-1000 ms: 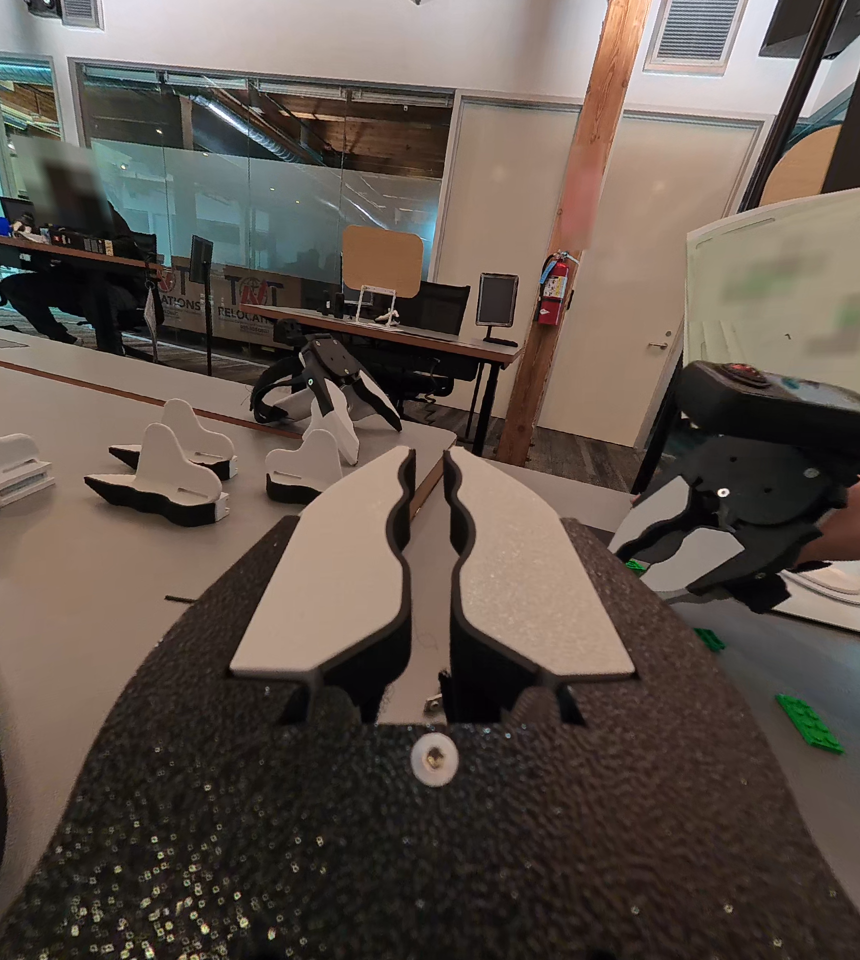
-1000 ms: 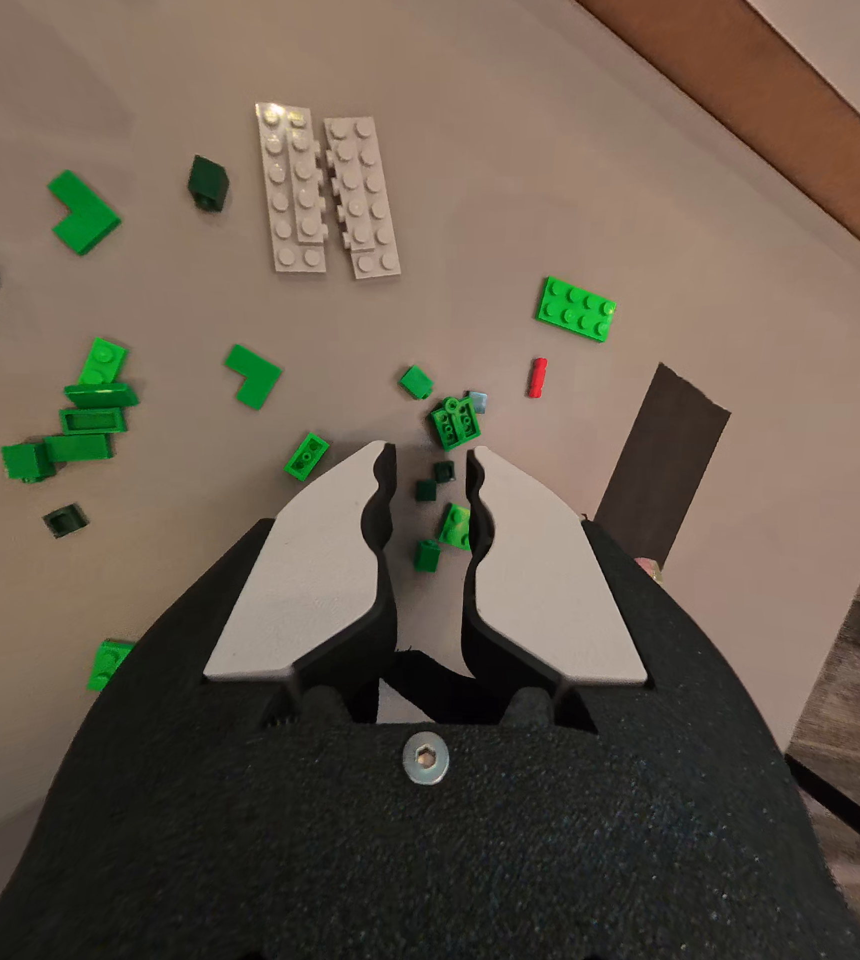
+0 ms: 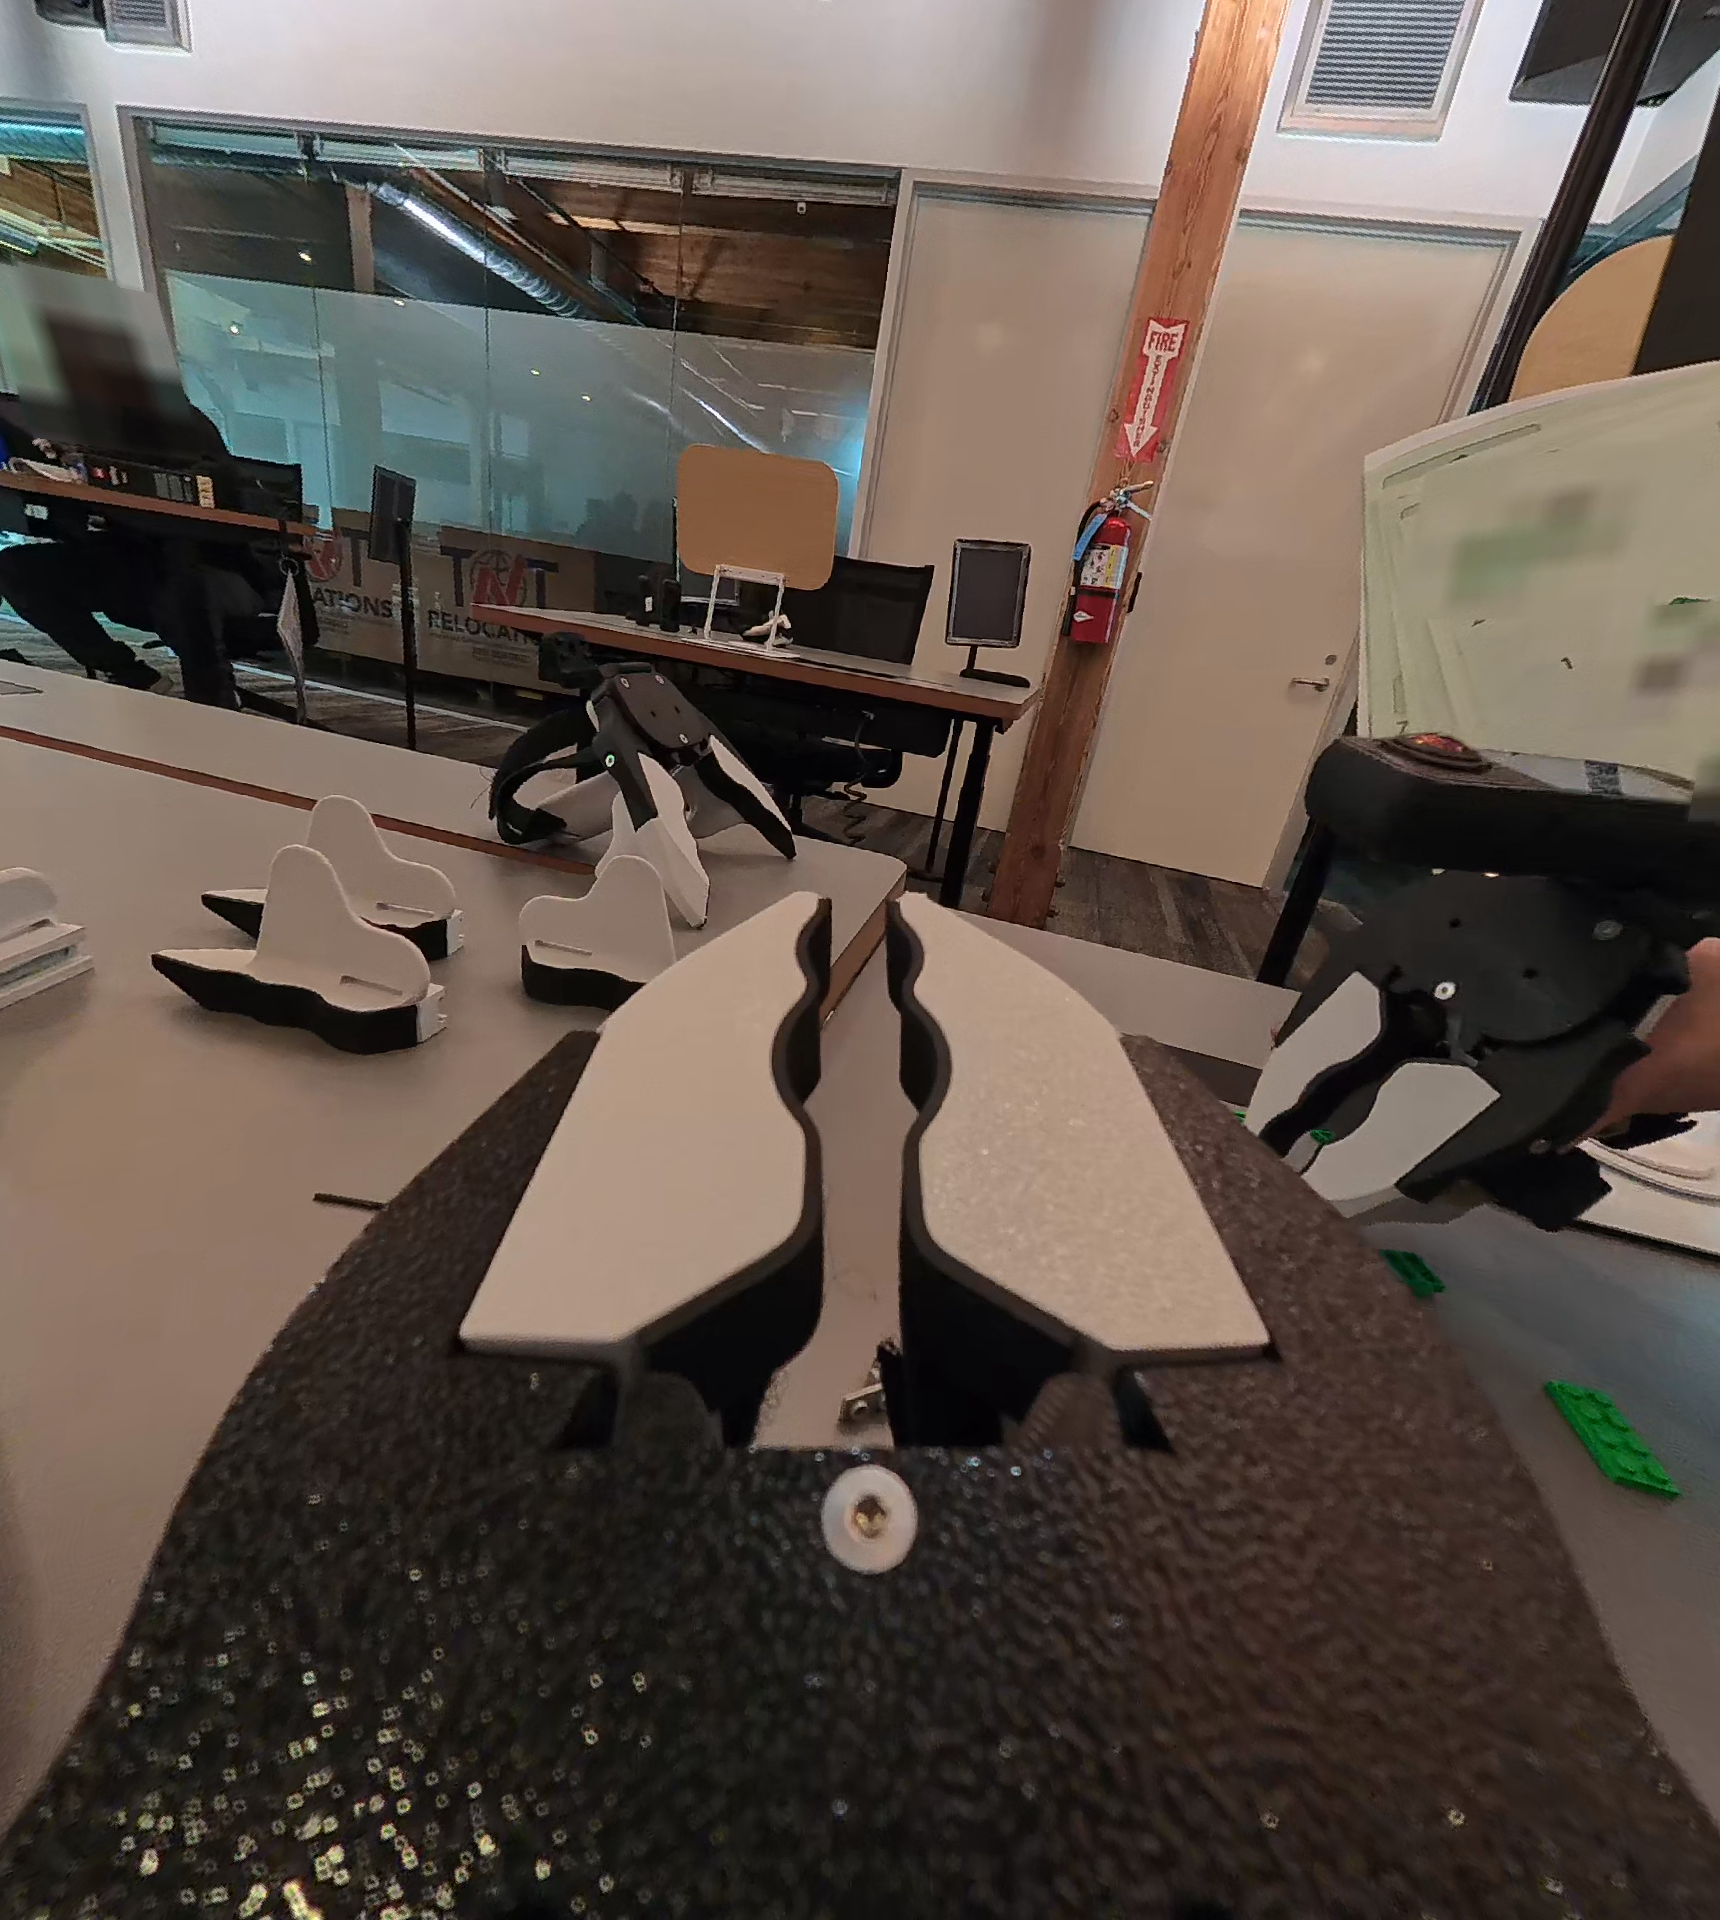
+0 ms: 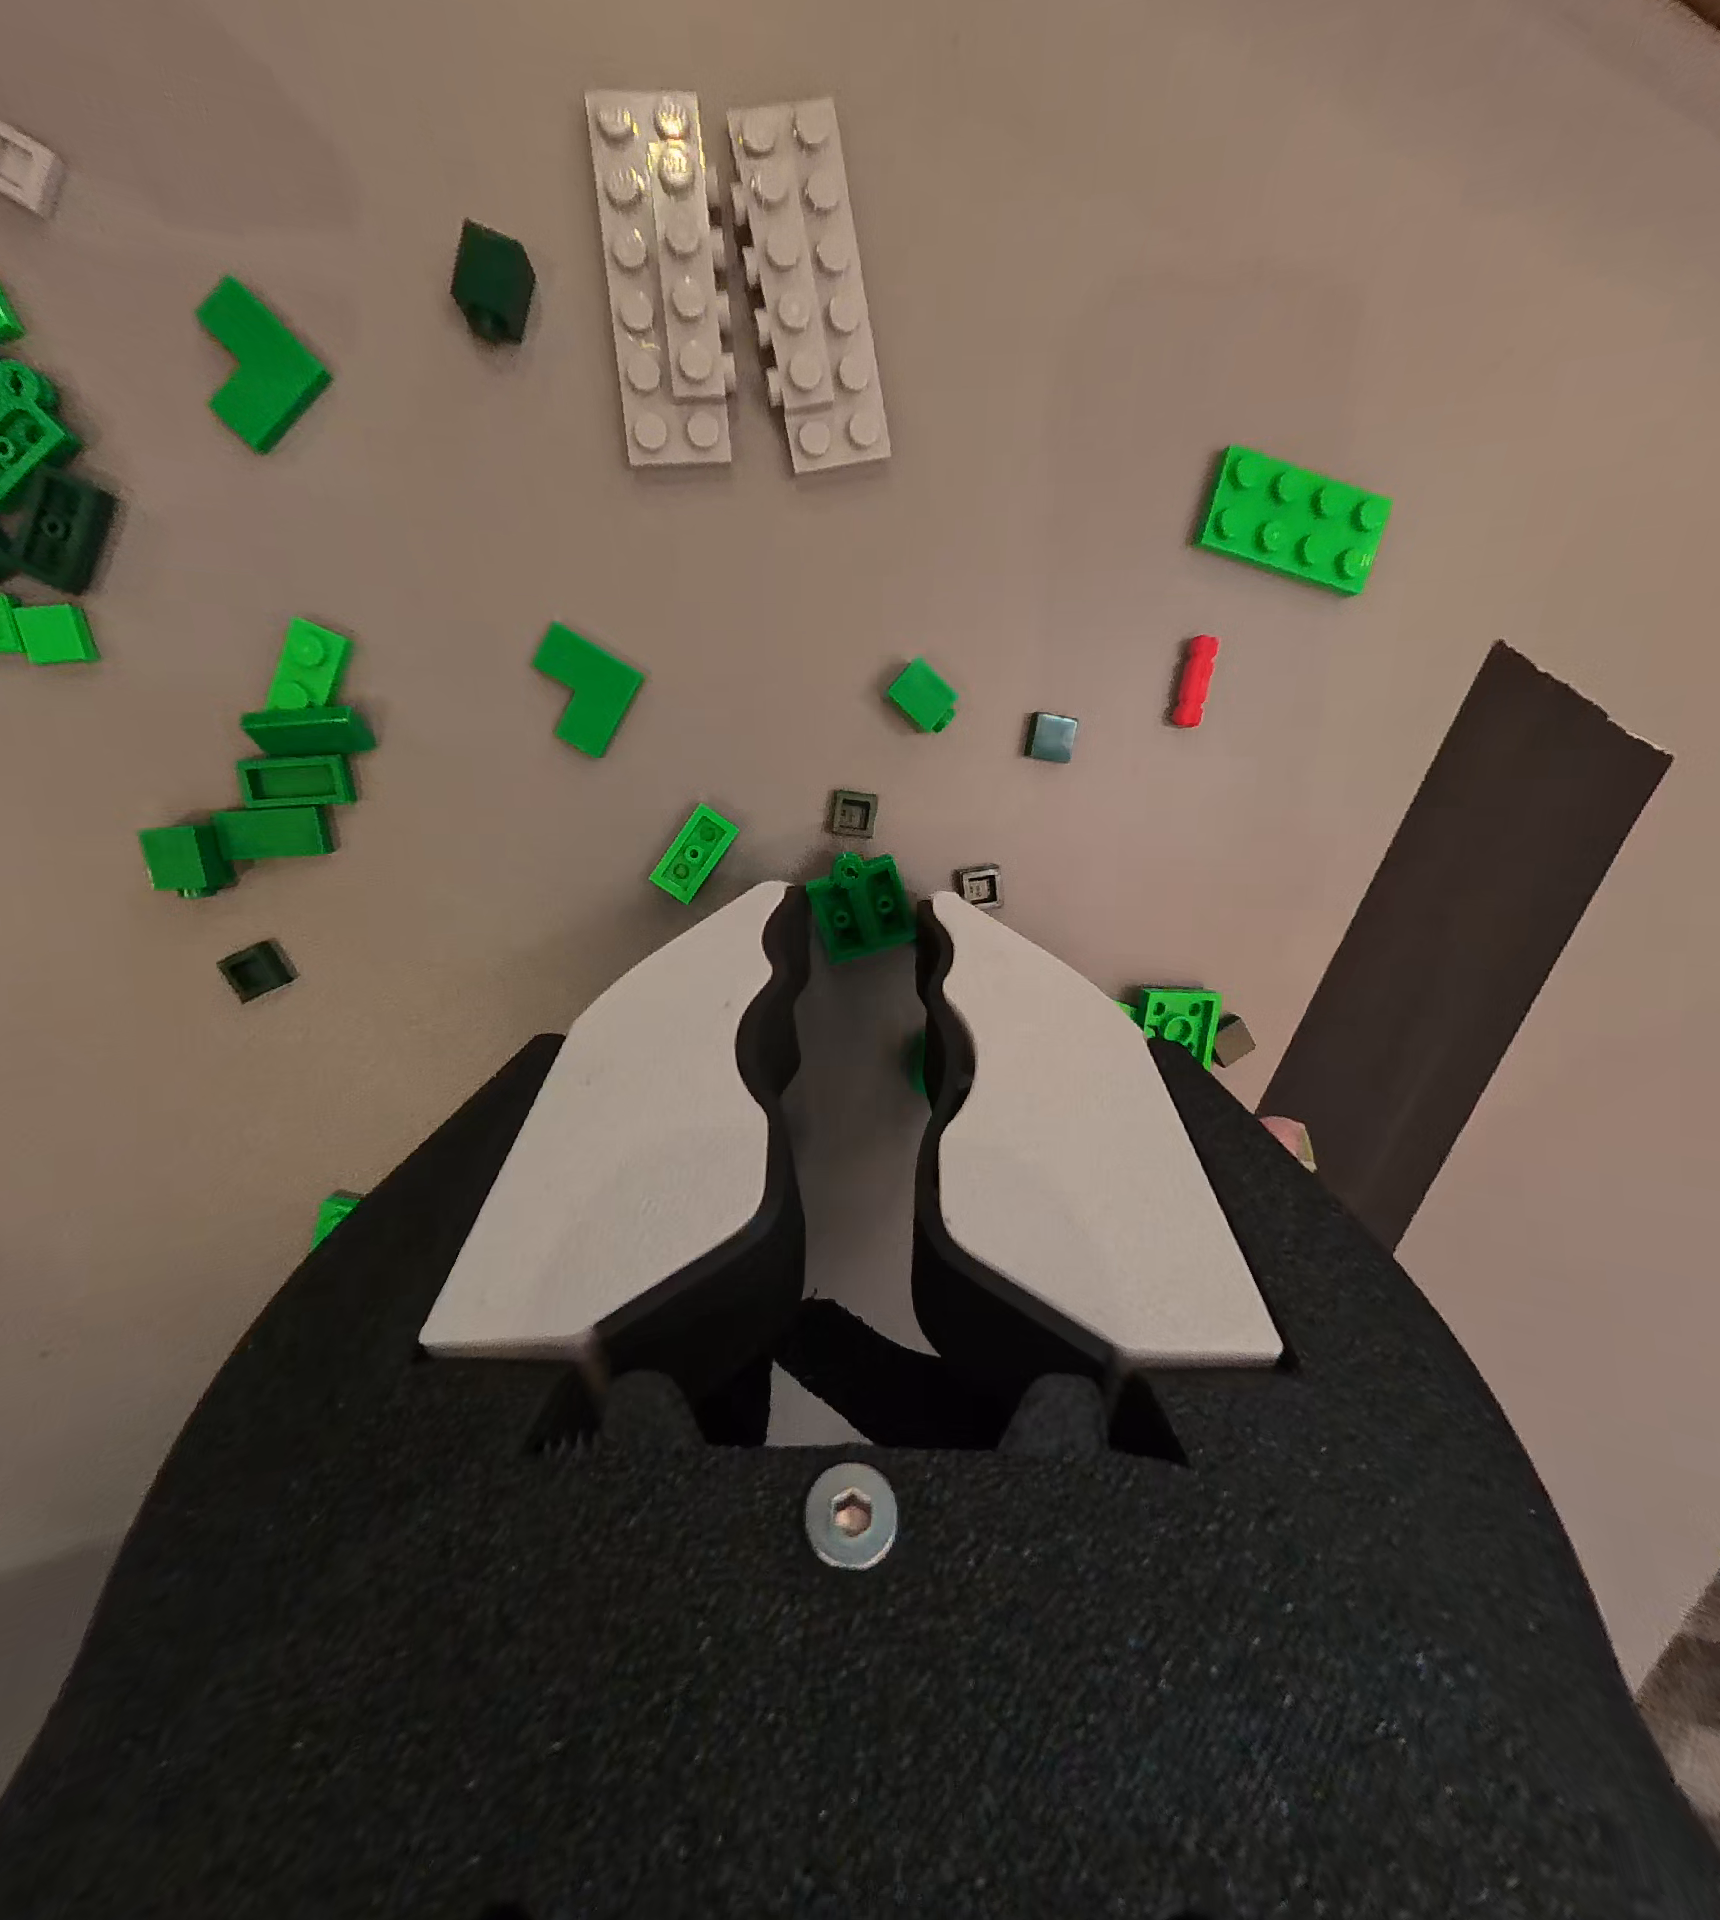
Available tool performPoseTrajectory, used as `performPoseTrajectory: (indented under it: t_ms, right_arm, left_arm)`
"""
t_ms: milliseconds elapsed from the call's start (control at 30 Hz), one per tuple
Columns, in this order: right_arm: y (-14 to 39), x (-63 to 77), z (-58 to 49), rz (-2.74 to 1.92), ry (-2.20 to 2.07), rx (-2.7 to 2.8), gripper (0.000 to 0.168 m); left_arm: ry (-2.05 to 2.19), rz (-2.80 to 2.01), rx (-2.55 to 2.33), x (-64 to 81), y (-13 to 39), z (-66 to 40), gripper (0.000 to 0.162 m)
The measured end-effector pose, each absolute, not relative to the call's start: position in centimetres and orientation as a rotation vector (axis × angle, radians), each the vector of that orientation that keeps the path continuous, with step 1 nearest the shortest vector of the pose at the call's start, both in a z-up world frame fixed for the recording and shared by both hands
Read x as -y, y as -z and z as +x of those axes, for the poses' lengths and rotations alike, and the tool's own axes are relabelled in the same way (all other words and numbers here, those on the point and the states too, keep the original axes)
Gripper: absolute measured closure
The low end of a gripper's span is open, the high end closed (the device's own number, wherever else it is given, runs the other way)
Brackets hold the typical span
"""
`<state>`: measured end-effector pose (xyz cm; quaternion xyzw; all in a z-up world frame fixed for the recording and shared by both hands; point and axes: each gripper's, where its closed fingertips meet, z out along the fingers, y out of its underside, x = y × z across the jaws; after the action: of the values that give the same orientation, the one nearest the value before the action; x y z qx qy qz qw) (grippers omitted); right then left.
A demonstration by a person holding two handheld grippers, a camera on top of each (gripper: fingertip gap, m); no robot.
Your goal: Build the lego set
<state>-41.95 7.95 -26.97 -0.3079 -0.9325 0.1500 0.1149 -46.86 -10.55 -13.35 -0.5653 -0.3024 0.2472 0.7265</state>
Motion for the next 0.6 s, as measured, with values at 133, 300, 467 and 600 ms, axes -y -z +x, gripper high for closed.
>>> performPoseTrajectory:
  t_ms: [133,300,467,600]
  right_arm:
    - [26.9,-7.9,-42.2,-0.887,-0.431,2.705,0.143]
    - [25.4,-7.1,-41.7,-0.858,-0.469,2.62,0.142]
    - [22.8,-4.8,-38.4,-0.867,-0.591,2.493,0.142]
    - [22.1,-3.9,-34.0,-0.96,-0.642,2.378,0.142]
  left_arm:
    - [-0.54,-1.247,0.668,10.5,13.4,-46.9,0.153]
    - [-0.541,-1.245,0.667,10.6,13.3,-46.9,0.153]
    - [-0.534,-1.238,0.673,10.7,13.3,-46.9,0.153]
    - [-0.522,-1.235,0.672,10.5,13.3,-46.8,0.153]
